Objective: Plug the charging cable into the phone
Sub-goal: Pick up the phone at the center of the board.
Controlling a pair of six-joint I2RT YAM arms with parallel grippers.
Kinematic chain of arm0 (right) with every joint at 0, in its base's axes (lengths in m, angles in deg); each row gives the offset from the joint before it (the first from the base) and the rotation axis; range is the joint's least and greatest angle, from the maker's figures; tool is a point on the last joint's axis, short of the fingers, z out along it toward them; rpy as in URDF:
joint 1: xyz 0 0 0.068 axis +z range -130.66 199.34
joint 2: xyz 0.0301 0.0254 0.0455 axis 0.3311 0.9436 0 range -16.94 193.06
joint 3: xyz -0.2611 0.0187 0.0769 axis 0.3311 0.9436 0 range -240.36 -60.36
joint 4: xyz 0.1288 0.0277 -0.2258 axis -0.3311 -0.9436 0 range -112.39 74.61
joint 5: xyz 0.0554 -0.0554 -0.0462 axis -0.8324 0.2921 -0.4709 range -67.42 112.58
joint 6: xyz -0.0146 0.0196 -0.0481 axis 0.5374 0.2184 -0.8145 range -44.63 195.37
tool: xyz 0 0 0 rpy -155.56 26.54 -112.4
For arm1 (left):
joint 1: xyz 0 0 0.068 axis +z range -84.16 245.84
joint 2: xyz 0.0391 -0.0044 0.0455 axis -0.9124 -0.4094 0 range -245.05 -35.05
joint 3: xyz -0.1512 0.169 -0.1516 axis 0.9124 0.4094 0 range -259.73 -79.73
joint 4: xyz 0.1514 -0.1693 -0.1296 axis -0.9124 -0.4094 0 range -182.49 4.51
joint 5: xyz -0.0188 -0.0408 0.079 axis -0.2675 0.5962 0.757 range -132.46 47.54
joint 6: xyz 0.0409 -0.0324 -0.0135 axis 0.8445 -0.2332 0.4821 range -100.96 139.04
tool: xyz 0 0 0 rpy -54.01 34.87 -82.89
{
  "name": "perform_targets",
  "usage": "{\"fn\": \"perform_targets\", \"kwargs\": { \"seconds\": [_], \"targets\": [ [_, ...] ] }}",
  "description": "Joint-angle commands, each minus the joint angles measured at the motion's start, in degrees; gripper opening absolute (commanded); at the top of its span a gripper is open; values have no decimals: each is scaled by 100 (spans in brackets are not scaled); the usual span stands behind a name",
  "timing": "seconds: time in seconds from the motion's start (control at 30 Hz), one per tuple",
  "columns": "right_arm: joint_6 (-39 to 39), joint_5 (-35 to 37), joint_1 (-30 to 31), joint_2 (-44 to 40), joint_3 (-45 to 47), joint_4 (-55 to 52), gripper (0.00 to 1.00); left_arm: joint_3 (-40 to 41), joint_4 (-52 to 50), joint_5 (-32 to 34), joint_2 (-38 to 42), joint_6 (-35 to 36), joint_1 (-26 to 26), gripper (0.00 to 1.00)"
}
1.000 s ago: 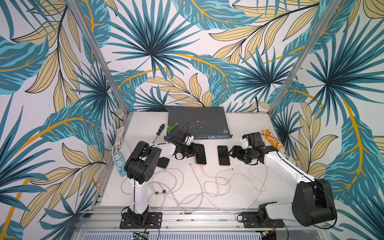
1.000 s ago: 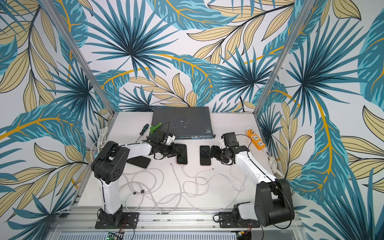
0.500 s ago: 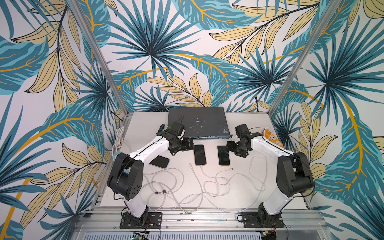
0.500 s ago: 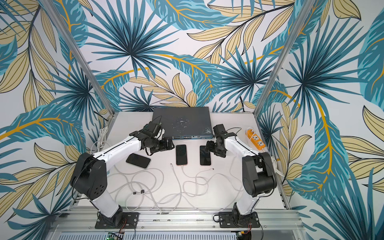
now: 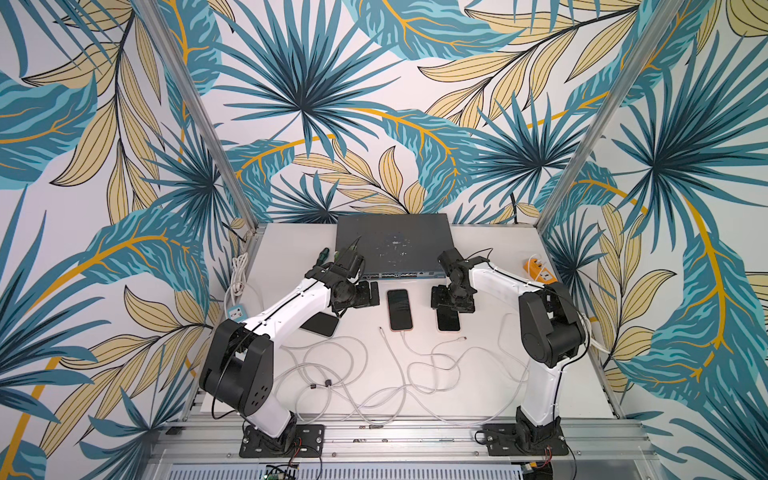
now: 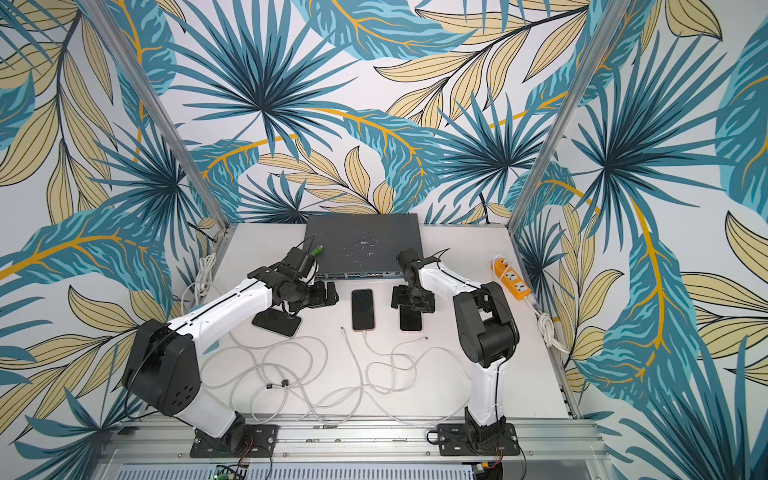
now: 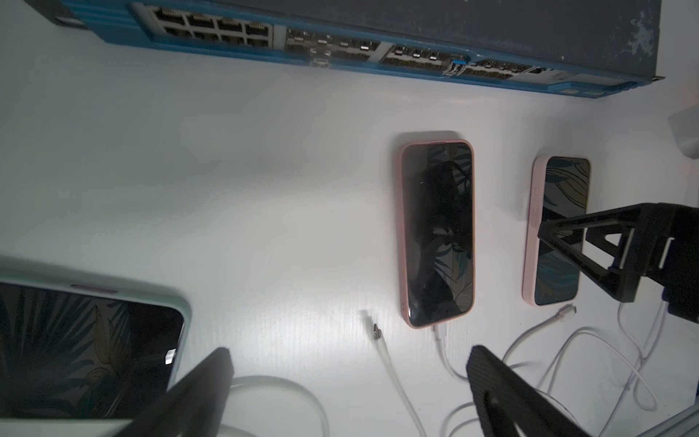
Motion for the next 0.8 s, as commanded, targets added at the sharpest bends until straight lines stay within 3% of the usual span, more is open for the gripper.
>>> {"fn": "perform_targets", "kwargs": {
  "seconds": [0.0, 0.3, 0.63, 0.77],
  "targets": [
    [129, 172, 63, 128, 169, -314, 90, 52, 14, 26, -16, 110, 6, 100],
    [354, -3, 310, 333, 283, -280, 89, 87, 84, -62, -63, 146, 7, 100],
    [414, 462, 394, 381, 245, -233, 66, 161, 178, -155, -27, 95, 8, 99],
    [80, 538, 399, -179, 471, 399, 64, 256, 573, -787, 54, 118, 12, 97]
  ]
}}
